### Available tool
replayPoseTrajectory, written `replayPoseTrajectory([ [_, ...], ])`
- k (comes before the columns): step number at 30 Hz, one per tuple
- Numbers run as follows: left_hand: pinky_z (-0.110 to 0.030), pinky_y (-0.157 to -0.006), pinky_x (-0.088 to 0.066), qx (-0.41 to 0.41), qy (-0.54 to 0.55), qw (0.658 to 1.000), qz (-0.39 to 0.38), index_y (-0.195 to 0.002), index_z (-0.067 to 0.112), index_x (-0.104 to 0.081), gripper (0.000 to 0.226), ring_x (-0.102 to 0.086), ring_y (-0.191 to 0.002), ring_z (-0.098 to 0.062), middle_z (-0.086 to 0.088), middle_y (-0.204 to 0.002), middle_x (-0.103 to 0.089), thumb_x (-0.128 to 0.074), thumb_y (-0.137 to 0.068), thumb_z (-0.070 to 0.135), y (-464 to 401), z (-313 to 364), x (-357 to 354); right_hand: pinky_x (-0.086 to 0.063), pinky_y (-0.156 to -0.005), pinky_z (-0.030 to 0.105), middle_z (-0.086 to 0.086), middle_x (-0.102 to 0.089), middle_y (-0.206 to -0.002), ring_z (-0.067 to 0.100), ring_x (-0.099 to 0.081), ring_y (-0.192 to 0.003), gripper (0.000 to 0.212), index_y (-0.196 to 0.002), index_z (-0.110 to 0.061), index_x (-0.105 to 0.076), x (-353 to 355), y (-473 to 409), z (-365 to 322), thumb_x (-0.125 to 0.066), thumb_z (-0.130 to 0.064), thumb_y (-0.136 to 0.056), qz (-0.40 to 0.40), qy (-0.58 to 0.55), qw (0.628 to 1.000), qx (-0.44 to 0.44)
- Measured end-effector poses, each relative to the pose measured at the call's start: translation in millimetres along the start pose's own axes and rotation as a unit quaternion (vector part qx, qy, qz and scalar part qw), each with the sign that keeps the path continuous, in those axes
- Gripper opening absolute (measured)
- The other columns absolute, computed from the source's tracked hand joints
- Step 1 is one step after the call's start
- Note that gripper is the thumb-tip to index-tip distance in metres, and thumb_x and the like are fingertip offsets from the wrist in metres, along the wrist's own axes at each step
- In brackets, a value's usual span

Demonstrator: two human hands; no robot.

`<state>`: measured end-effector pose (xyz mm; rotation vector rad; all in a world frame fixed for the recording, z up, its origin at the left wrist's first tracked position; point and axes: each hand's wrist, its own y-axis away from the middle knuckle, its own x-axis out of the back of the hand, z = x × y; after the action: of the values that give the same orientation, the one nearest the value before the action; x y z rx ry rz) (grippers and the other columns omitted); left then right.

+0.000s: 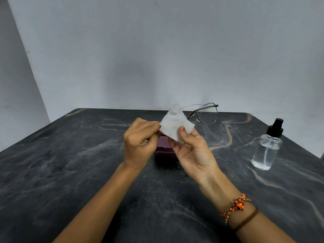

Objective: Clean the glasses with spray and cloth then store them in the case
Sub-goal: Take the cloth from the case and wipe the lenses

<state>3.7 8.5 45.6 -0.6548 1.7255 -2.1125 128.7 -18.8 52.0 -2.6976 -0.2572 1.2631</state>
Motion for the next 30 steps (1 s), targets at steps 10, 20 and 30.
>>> replayPoseTrajectory([
  [10, -0.024, -0.062, -0.042, -0.019, 0.009, 1.000, -0.002, -0.074, -0.002, -0.071, 0.014, -0.054, -0.064, -0.009, -0.009, -0.065, -0.070, -0.068, -0.066, -0.013, -2.4, -1.8, 0.4, -0.049, -0.049, 0.013, -0.005, -0.070, -0.060, 0.004, -0.064, -0.052, 0.019, -0.077, -0.014, -0.065, -5.1, 3.0, -2.4, -0.065, -0.017, -0.058, 0.071, 0.071, 0.995, -0.021],
  [20, -0.020, -0.063, -0.040, 0.040, 0.064, 0.997, 0.016, -0.077, -0.001, -0.071, 0.007, -0.053, -0.061, -0.012, 0.000, -0.074, -0.065, -0.070, -0.071, 0.000, -2.1, -3.0, -0.1, -0.053, -0.052, 0.016, 0.000, -0.073, -0.067, 0.008, -0.069, -0.061, 0.022, -0.080, -0.010, -0.065, -7.4, 3.0, -3.7, -0.061, -0.001, -0.060, 0.045, -0.025, 0.999, -0.013],
  [30, -0.020, -0.060, -0.041, 0.041, 0.057, 0.997, 0.007, -0.074, -0.001, -0.071, 0.014, -0.053, -0.062, -0.010, 0.002, -0.074, -0.063, -0.066, -0.067, -0.012, -1.6, -5.9, 0.1, -0.048, -0.045, 0.012, -0.002, -0.070, -0.060, 0.005, -0.064, -0.051, 0.017, -0.081, -0.009, -0.063, -5.0, 1.8, -7.4, -0.065, -0.002, -0.066, 0.078, 0.073, 0.993, -0.052],
])
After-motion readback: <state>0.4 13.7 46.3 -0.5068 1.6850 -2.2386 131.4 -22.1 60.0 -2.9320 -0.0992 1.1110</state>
